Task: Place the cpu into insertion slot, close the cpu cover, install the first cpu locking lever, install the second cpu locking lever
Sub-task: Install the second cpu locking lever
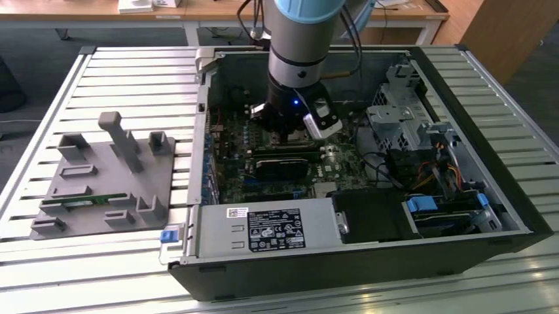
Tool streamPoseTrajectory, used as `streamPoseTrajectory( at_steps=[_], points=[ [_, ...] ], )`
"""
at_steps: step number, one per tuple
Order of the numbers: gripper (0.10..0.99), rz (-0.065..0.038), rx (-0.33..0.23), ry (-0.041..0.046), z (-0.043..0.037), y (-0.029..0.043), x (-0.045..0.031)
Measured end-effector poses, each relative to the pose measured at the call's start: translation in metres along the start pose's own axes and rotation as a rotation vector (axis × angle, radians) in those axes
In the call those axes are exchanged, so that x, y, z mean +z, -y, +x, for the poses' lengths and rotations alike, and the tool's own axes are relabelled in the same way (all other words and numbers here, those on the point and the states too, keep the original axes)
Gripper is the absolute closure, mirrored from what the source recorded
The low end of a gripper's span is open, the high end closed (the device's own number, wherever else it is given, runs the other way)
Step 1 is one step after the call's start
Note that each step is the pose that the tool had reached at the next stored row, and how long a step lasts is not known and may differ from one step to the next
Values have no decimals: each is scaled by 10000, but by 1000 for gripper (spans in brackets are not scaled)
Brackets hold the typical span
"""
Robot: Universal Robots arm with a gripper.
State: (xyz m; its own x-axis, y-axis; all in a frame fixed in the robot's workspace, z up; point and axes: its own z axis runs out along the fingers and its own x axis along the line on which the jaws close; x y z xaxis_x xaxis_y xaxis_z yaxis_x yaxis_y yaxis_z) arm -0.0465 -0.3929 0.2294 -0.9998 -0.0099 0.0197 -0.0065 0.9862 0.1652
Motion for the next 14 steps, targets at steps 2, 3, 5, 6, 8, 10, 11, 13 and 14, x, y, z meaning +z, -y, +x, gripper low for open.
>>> streamPoseTrajectory(
  at_steps=[2,3,5,6,8,10,11,13,14],
  points=[
    [980,-47,-2,-1,3,26,12],
    [980,-108,-3,-1,3,40,14],
    [980,-289,-6,0,3,61,15],
    [980,-375,-7,0,6,64,15],
    [980,-476,-8,1,20,71,22],
    [980,-496,-11,2,39,81,44],
    [980,-507,-11,2,50,84,56],
    [980,-527,-11,1,70,89,82],
    [980,-533,-11,2,78,91,97]
  ],
)
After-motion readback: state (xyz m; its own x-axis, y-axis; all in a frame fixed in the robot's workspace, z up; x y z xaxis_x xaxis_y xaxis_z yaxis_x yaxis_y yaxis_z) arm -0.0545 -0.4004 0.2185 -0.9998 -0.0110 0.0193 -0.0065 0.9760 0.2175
